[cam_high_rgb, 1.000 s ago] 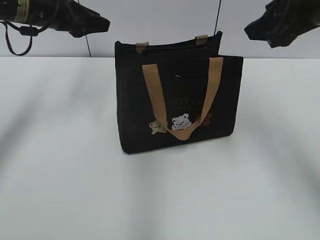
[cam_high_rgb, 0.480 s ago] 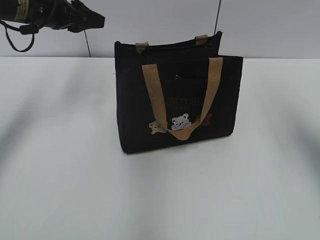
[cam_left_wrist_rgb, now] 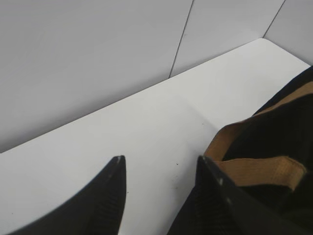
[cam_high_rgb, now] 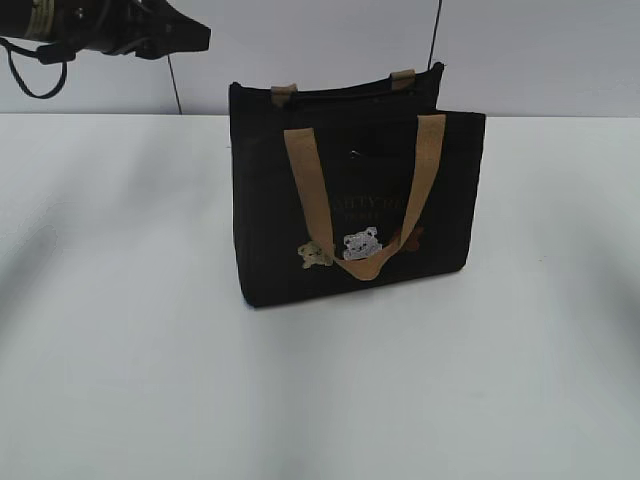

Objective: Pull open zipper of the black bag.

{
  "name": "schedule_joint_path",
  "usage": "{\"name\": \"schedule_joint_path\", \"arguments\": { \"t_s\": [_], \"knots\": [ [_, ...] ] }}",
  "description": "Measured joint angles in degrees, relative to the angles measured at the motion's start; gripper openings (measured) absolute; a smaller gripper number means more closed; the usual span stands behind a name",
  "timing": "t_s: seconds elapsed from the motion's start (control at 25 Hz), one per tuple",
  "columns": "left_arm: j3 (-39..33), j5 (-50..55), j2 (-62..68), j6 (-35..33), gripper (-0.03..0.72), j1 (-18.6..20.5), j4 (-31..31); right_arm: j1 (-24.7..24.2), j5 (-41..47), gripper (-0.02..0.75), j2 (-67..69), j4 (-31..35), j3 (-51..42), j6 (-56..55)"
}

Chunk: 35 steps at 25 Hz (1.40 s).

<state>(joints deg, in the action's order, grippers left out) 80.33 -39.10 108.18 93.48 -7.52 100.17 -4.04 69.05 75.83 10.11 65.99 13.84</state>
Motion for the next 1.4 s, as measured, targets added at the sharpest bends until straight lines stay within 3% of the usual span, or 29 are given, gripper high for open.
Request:
{"name": "schedule_joint_path", "arguments": {
  "t_s": [0.36, 0.88, 1.12, 1.4],
  "knots": [
    [0.0, -2.6, -3.1, 2.1, 0.350, -0.1, 0.1, 0.0, -2.0, 0.461, -18.1, -0.3, -1.5, 0.2],
    [0.0, -7.0, -3.1, 2.5, 0.350, -0.1, 0.2, 0.0, -14.0, 0.461, -54.4, -5.0, -32.2, -1.7],
    [0.0, -7.5, -3.1, 2.5, 0.350, -0.1, 0.2, 0.0, -14.8, 0.457, -67.3, -5.0, -37.4, -3.9],
    [0.0, -7.6, -3.1, 2.5, 0.350, -0.1, 0.2, 0.0, -15.3, 0.395, -76.0, -6.7, -38.4, -4.1]
  ]
}}
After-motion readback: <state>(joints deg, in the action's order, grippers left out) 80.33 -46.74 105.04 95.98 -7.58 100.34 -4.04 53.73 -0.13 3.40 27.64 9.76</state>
